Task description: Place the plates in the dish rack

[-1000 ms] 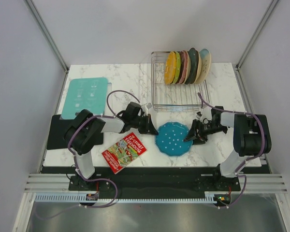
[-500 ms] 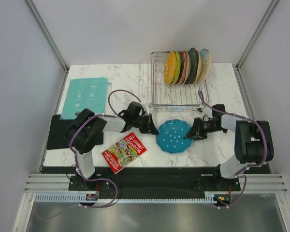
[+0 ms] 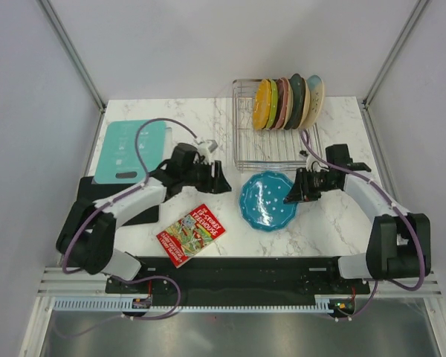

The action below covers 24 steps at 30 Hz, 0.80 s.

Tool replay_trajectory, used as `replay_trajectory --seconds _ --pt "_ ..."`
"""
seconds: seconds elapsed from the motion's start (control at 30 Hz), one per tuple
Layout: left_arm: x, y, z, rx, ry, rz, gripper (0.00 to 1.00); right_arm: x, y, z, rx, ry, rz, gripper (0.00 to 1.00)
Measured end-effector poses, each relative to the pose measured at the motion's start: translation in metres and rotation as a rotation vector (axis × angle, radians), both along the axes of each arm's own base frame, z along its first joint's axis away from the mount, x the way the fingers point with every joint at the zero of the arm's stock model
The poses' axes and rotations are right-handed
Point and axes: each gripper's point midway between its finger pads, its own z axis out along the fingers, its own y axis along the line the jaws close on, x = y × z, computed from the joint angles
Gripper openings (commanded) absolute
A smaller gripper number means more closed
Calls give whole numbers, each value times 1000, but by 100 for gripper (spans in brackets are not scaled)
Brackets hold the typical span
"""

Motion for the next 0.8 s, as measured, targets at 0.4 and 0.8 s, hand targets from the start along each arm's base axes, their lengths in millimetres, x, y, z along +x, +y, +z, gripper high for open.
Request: replay_trajectory --seconds 0.4,0.8 --pt "35 95 56 145 -292 200 85 12 70 142 -41 -374 239 0" --pt "52 145 58 287 -355 391 88 220 80 261 -214 -759 -193 0"
